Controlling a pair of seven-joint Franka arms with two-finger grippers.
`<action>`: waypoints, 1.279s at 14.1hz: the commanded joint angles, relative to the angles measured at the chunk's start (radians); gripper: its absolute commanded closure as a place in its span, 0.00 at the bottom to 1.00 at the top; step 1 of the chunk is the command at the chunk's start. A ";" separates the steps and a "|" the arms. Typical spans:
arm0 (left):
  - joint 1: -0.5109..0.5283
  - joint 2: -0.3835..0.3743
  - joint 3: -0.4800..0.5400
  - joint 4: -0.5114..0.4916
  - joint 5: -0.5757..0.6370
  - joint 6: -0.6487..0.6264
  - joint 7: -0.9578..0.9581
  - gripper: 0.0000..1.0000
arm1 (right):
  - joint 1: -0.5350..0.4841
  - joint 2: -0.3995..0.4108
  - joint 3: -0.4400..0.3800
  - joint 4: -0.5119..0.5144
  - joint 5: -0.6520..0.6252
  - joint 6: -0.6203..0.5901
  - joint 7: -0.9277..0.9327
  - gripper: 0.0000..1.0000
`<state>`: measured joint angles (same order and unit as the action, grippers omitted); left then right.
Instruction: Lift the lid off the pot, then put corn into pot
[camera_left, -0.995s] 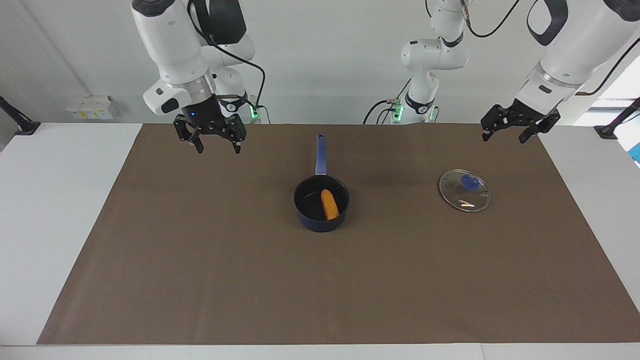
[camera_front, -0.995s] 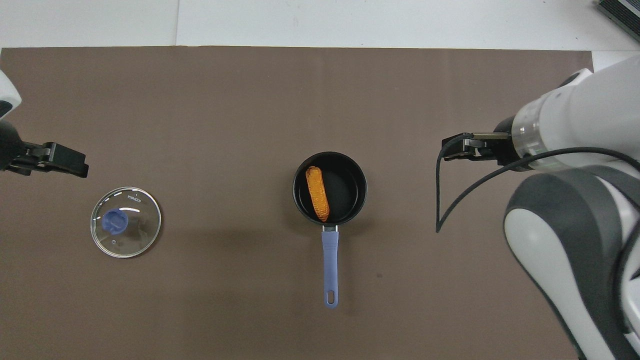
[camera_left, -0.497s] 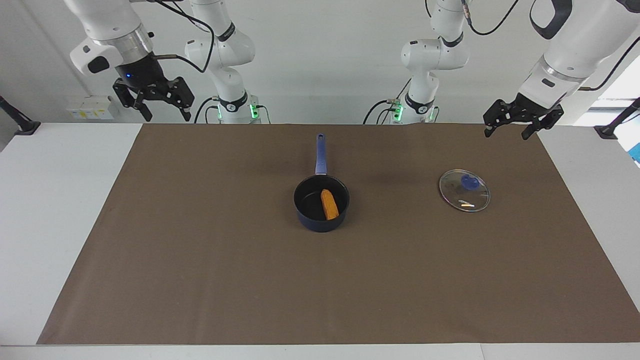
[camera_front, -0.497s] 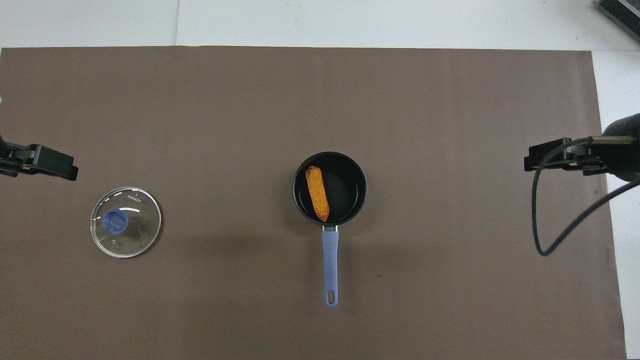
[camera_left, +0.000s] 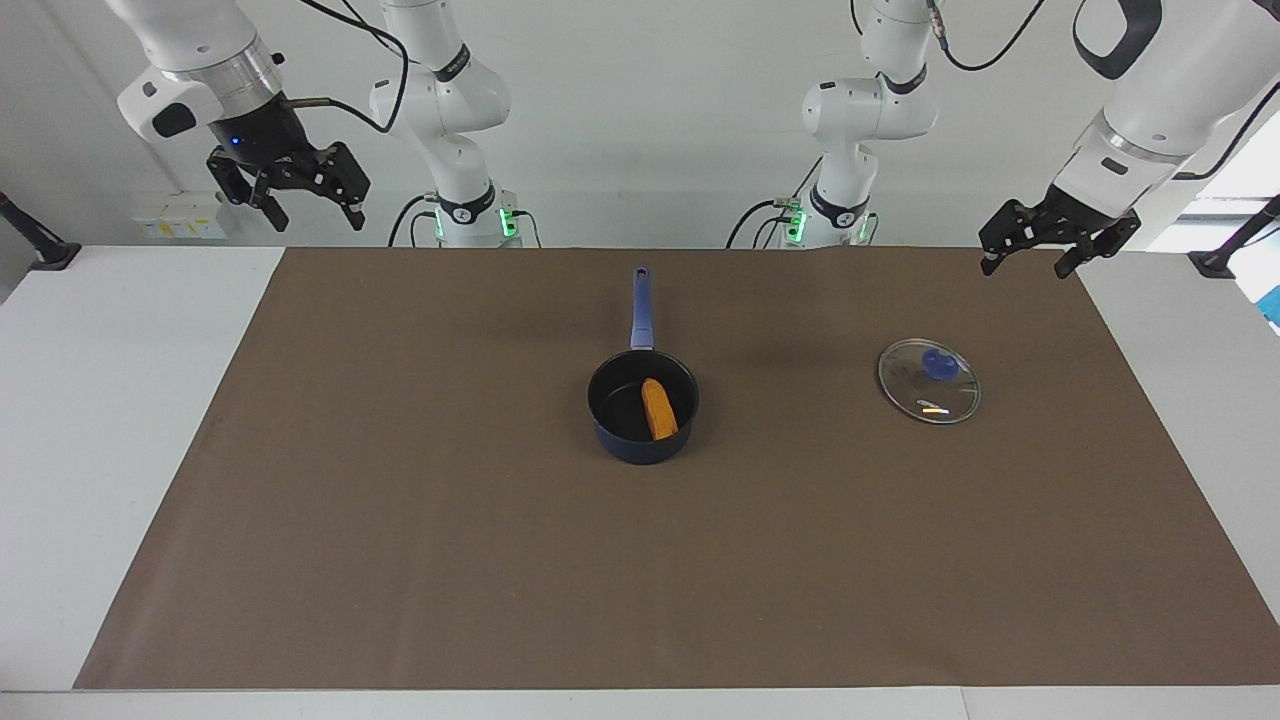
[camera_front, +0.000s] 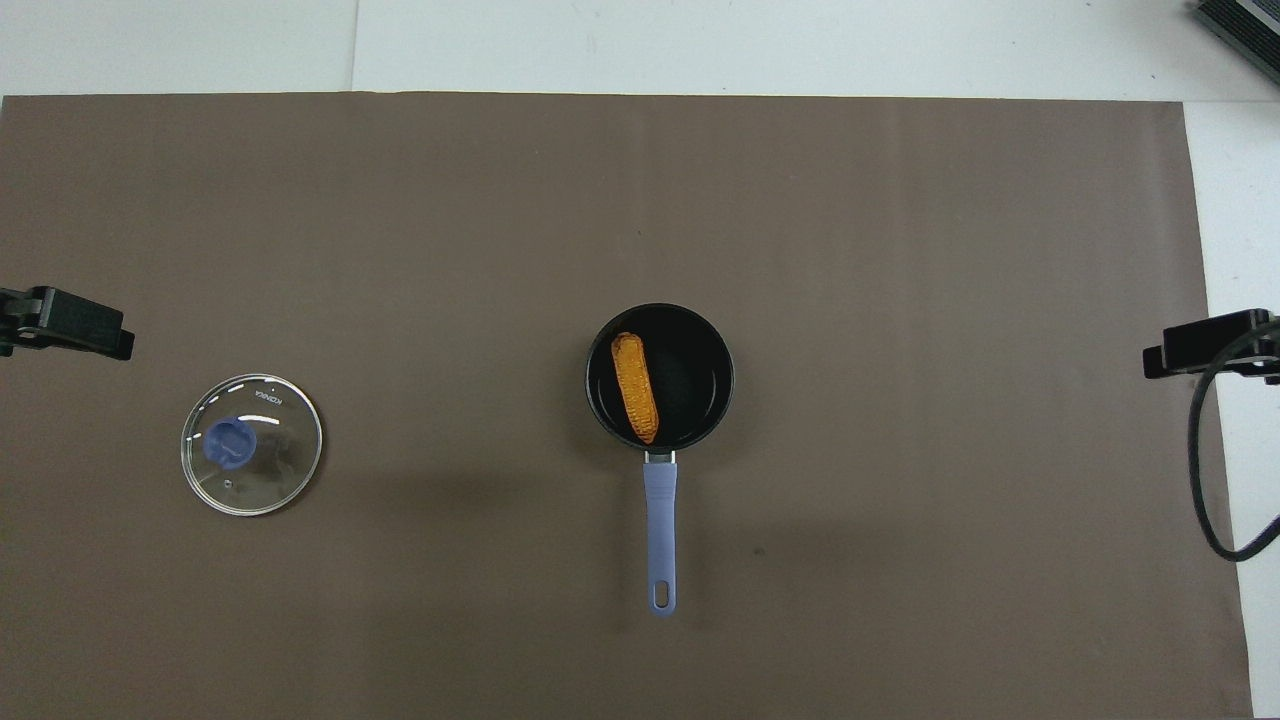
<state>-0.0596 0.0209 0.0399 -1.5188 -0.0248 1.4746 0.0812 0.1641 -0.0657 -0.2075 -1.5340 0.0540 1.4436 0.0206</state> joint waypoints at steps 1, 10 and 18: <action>0.004 -0.012 0.000 -0.004 -0.001 -0.014 0.014 0.00 | -0.044 -0.068 -0.003 -0.089 -0.005 0.000 -0.109 0.00; 0.003 -0.012 0.000 -0.003 -0.001 -0.014 0.014 0.00 | -0.068 -0.011 -0.001 -0.006 -0.011 0.018 -0.142 0.00; 0.003 -0.012 0.000 -0.003 -0.001 -0.014 0.014 0.00 | -0.052 -0.036 0.013 -0.055 -0.068 0.074 -0.154 0.00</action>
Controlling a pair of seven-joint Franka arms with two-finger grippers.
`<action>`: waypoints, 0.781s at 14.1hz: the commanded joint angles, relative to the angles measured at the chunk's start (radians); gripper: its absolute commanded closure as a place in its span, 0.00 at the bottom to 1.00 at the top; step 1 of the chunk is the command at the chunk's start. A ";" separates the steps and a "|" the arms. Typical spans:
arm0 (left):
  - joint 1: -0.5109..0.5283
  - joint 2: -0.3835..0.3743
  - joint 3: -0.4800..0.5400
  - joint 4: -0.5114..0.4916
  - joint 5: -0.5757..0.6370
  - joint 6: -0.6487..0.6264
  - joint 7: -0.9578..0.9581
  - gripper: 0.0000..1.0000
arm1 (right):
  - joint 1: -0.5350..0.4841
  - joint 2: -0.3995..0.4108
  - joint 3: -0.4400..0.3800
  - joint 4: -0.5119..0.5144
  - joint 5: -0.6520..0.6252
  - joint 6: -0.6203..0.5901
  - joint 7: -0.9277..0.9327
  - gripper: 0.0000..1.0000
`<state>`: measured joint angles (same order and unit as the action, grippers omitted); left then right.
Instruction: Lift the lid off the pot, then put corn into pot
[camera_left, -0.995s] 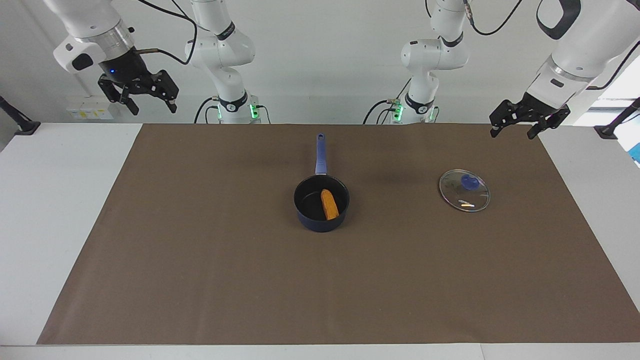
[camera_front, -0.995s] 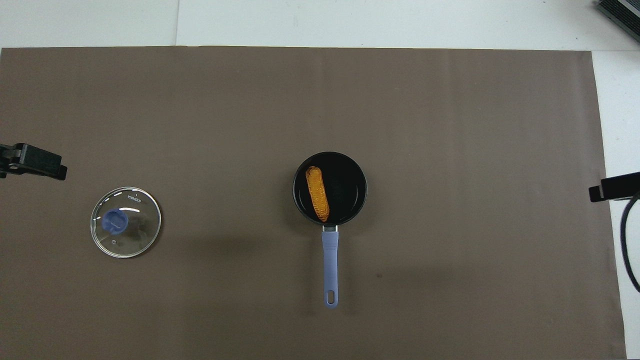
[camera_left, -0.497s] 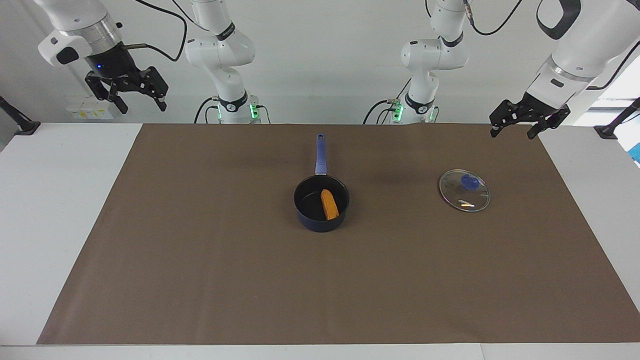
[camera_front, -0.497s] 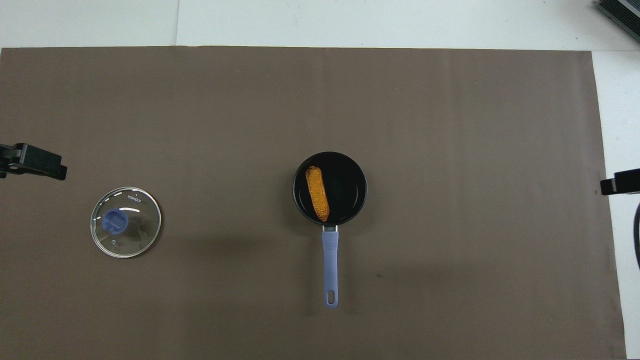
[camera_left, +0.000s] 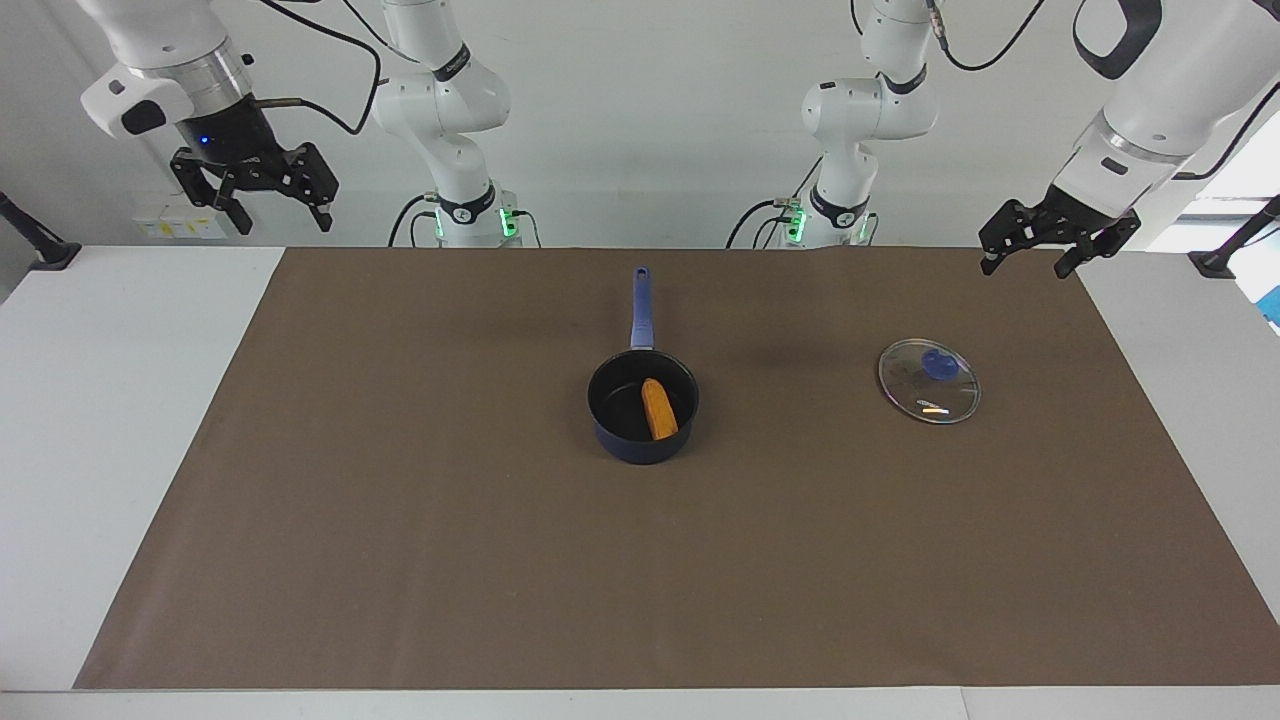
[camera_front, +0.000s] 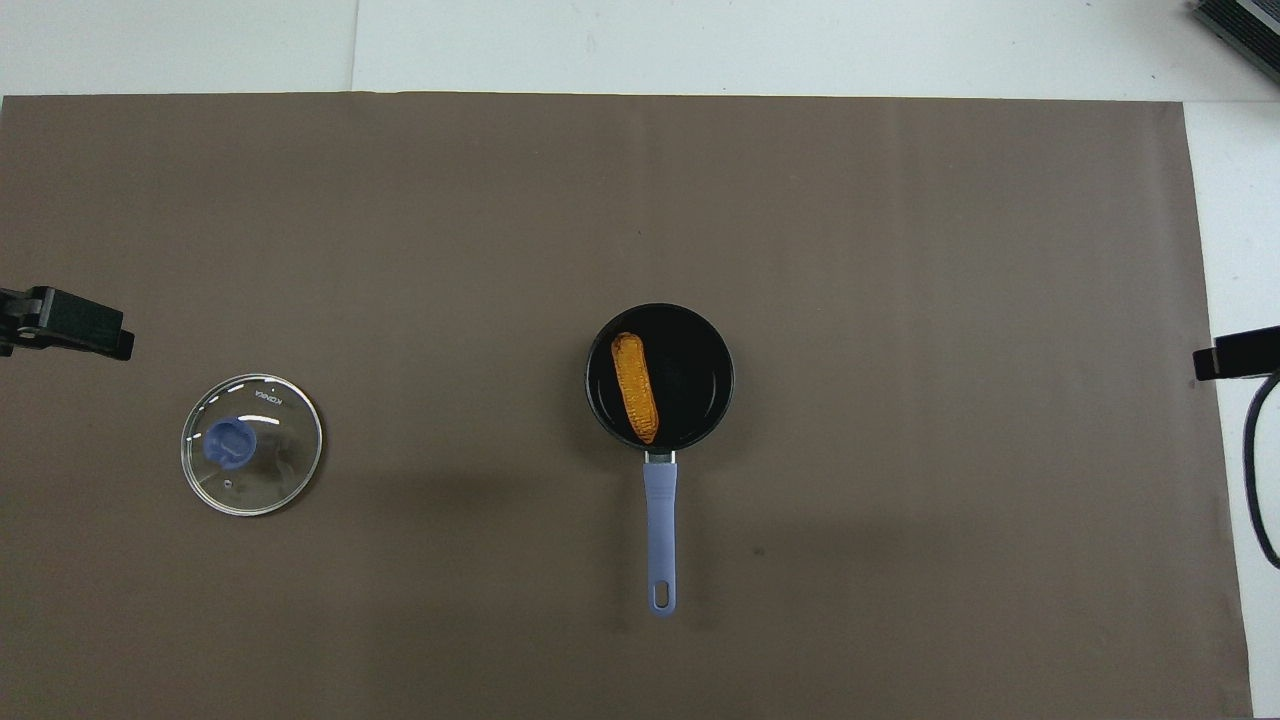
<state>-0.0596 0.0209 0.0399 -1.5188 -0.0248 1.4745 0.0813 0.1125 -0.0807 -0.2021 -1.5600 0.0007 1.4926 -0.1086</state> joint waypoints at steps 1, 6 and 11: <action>0.003 -0.012 0.000 -0.003 -0.001 -0.014 0.014 0.00 | -0.001 -0.021 0.007 -0.029 -0.011 0.025 -0.025 0.00; 0.003 -0.012 0.000 -0.003 -0.001 -0.014 0.014 0.00 | 0.016 -0.021 0.007 -0.031 -0.028 0.026 -0.052 0.00; 0.003 -0.012 0.000 -0.003 -0.001 -0.014 0.014 0.00 | 0.016 -0.021 0.007 -0.031 -0.041 0.023 -0.054 0.00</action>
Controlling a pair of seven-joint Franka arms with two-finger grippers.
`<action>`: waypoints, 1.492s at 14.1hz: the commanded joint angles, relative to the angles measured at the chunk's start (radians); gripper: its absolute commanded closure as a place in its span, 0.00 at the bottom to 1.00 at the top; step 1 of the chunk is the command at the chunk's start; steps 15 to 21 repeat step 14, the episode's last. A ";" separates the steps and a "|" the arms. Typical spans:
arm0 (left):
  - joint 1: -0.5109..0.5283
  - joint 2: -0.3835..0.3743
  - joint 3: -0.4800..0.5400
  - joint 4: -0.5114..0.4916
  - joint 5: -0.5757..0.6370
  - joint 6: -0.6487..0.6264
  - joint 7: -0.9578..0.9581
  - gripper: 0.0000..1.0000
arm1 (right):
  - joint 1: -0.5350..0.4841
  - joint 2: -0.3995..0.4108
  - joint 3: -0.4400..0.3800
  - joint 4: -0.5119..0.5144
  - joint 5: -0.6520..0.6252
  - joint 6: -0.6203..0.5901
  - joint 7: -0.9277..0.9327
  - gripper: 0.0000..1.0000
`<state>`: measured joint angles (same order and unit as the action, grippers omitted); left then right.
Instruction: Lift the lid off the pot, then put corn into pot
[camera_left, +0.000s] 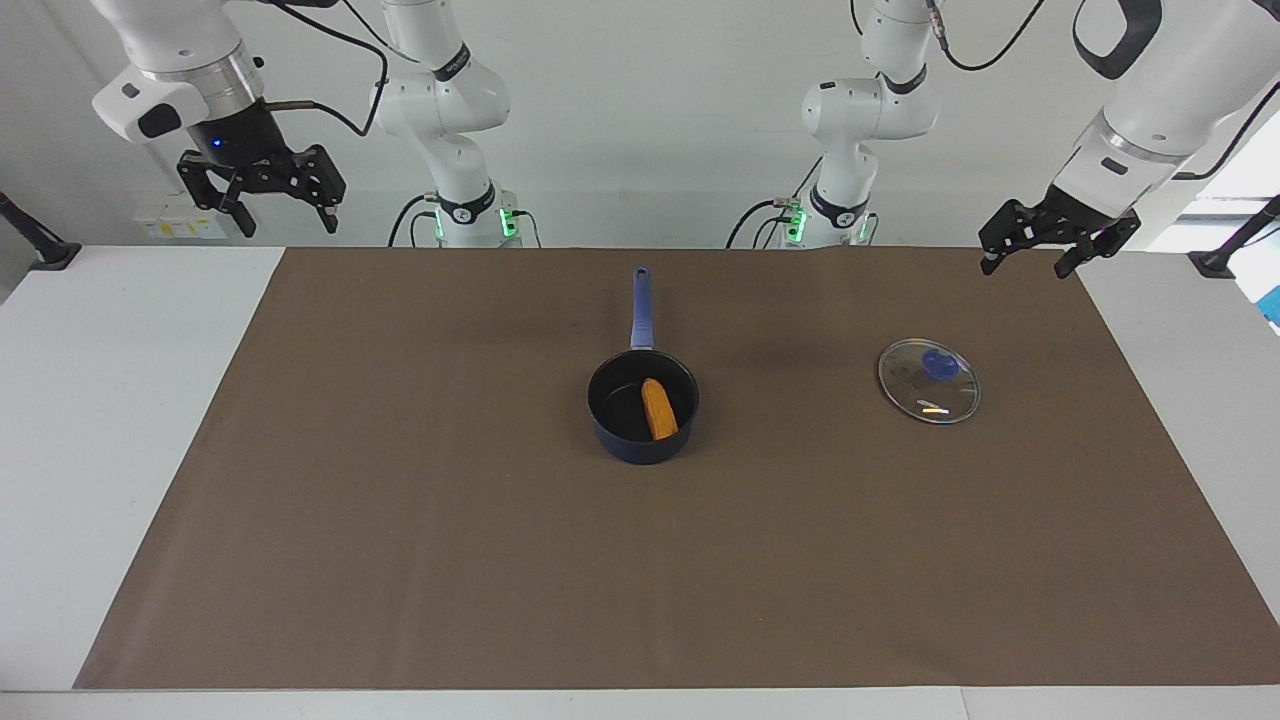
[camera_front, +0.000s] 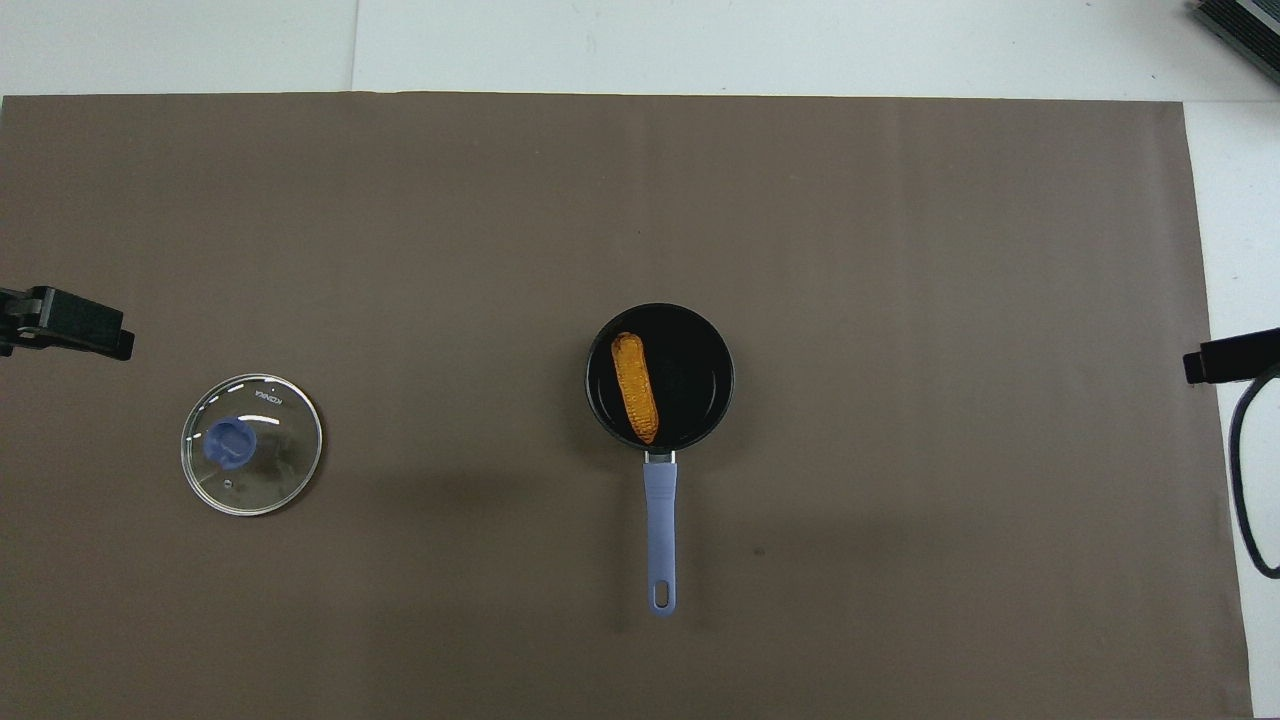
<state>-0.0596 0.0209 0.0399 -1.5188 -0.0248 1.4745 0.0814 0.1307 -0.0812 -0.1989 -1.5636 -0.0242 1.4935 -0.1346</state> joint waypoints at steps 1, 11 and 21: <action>0.003 -0.012 0.000 -0.003 -0.001 -0.014 0.014 0.00 | -0.002 -0.020 0.004 -0.027 -0.016 0.022 -0.023 0.00; -0.011 -0.013 -0.002 -0.004 0.000 -0.025 0.015 0.00 | -0.002 -0.020 0.004 -0.023 0.001 0.007 -0.020 0.00; -0.012 -0.012 -0.009 -0.004 0.017 -0.011 0.021 0.00 | -0.002 -0.020 0.004 -0.024 0.001 0.007 -0.020 0.00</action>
